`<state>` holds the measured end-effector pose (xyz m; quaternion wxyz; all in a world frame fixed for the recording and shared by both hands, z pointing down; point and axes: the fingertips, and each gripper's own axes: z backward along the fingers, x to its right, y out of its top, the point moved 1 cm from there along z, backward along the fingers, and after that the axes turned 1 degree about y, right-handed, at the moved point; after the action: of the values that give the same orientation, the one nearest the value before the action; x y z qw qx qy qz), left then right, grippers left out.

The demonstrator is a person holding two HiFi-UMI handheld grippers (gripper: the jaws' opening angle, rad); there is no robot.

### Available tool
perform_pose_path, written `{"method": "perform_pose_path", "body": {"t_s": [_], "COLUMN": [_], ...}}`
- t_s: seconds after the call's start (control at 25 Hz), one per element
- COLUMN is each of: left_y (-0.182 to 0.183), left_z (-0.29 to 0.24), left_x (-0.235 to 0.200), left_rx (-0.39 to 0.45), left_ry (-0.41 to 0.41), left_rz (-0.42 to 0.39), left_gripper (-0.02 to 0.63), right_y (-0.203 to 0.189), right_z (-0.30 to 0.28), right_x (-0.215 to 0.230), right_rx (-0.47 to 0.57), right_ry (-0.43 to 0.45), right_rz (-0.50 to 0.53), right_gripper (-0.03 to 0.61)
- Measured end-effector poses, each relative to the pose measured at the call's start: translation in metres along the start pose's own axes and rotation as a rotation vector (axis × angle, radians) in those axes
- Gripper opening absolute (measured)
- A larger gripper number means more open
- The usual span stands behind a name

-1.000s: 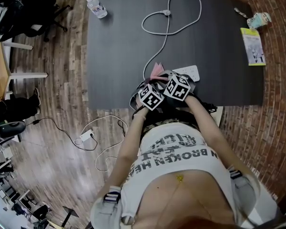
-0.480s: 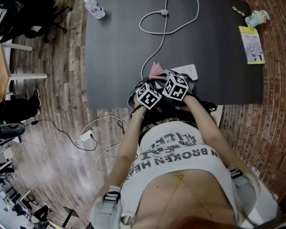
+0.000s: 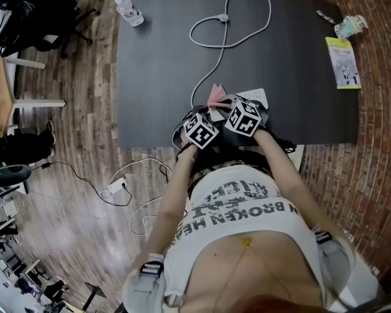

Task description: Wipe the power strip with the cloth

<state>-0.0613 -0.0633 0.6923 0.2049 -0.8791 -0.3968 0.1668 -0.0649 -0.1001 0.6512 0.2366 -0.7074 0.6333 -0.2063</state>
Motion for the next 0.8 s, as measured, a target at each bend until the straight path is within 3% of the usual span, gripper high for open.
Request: {"method": "perform_pose_path", "body": {"t_s": [0.8], "left_y": [0.0], "left_z": [-0.005], "left_x": [0.0], "left_rx": [0.006], "left_ry": [0.016], "left_rz": [-0.004], "left_gripper": [0.273], "right_y": [-0.033], "right_z": [0.021], "right_x": [0.018], "right_rx": [-0.019], "right_ry": [-0.073], "right_rz": [-0.04], "right_gripper": [0.017]}}
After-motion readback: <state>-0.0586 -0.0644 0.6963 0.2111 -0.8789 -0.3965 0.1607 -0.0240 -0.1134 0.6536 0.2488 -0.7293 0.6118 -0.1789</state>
